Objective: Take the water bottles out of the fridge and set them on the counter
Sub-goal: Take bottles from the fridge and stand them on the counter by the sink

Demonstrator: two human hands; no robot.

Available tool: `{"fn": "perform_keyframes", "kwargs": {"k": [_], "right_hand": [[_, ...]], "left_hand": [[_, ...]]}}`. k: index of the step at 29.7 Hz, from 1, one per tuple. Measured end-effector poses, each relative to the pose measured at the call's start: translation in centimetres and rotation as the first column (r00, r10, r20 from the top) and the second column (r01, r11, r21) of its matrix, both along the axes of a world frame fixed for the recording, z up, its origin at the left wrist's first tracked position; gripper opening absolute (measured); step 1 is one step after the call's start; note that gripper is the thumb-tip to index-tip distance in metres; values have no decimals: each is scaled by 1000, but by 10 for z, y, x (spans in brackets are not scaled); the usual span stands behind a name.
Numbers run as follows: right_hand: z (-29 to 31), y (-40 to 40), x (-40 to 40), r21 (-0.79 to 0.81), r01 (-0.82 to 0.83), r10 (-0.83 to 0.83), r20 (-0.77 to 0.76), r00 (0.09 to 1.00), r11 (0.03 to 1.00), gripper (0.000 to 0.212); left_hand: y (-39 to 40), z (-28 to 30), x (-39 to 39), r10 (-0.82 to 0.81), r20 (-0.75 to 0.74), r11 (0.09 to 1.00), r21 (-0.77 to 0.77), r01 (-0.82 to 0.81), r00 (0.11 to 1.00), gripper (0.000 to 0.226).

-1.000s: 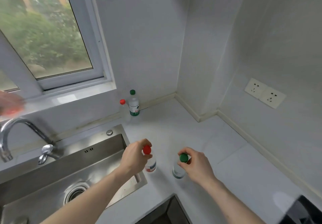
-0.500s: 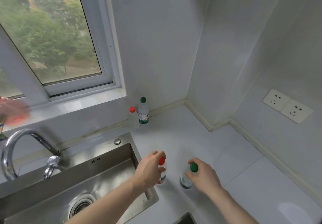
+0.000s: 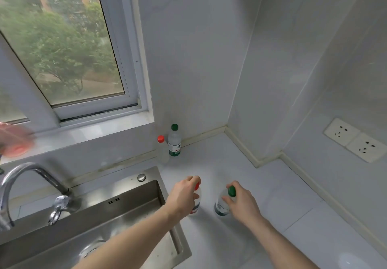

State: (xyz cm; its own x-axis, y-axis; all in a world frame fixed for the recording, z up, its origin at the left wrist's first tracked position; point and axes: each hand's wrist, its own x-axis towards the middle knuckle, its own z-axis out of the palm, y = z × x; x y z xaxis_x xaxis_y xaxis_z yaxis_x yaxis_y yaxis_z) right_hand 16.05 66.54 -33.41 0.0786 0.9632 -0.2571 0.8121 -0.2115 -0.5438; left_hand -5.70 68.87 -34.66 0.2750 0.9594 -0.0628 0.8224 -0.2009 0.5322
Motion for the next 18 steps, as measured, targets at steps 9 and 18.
{"fn": "perform_keyframes", "kwargs": {"k": [9,18], "right_hand": [[6,79,7,-87,-197,207,123,971,977,47],[2,150,10,-23,-230,230,197,953,973,45]], "left_hand": [[79,-2,11,58,-101,998,10,-58,993,42],[139,1,22,87,-225,995,73,-72,970,34]]}}
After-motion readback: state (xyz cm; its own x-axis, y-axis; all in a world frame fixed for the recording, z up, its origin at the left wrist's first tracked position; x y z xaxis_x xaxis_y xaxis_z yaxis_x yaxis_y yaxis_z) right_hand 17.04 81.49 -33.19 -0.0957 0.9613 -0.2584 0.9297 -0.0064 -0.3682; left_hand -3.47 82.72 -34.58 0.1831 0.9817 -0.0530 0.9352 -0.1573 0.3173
